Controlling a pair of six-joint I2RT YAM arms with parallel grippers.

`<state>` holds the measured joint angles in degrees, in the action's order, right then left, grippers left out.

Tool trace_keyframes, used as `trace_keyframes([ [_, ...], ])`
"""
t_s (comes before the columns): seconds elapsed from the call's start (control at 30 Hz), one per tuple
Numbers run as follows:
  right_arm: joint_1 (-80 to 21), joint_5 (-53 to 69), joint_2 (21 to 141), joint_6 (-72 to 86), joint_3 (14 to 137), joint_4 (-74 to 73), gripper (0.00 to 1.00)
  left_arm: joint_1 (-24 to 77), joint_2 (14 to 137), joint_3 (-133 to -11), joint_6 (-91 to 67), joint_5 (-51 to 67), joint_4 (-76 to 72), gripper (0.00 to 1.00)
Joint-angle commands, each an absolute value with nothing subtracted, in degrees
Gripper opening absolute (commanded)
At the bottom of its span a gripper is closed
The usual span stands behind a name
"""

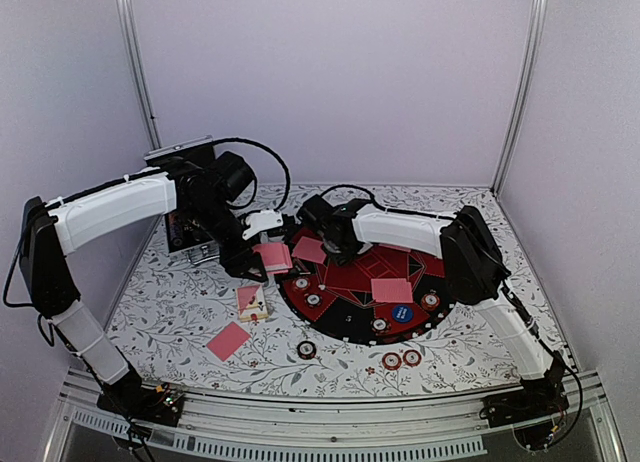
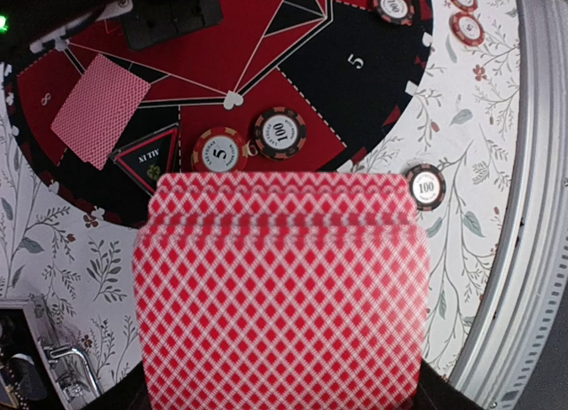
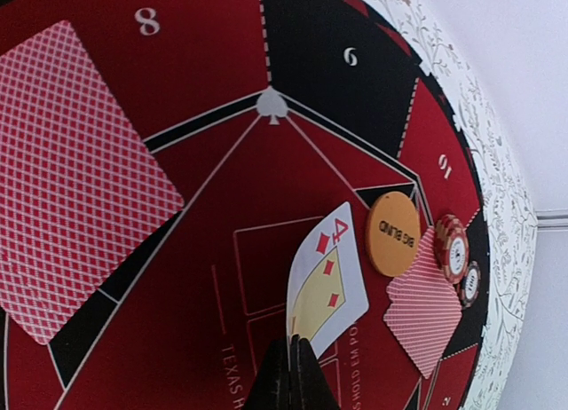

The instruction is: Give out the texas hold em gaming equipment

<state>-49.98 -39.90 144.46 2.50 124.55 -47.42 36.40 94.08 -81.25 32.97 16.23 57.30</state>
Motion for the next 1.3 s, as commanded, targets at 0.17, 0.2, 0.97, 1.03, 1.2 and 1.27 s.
trace_keyframes([
  [0.17,-50.36,-32.33,145.98,2.98,124.34,-43.15,0.06,35.69,92.73,-81.85,33.68,17.23,56.67,0.0],
  [0.2,-50.36,-32.07,146.11,2.79,124.35,-42.7,0.07,35.68,92.66,-81.76,33.6,17.2,56.64,0.0],
  [0.97,-46.52,-30.62,148.14,-2.66,124.37,-37.79,0.33,35.33,92.46,-81.47,33.73,17.31,56.45,0.0],
  [1.03,-46.18,-28.91,147.82,-2.06,124.27,-38.28,0.49,35.33,92.55,-81.47,33.69,17.26,56.45,0.0],
  [1.2,-45.06,-23.72,145.2,-0.44,122.71,-38.71,0.64,35.24,92.55,-81.47,33.64,17.42,56.49,0.0],
  [1.27,-44.44,-21.1,143.98,0.33,122.13,-38.9,0.7,35.24,92.55,-81.52,33.6,17.42,56.51,0.0],
])
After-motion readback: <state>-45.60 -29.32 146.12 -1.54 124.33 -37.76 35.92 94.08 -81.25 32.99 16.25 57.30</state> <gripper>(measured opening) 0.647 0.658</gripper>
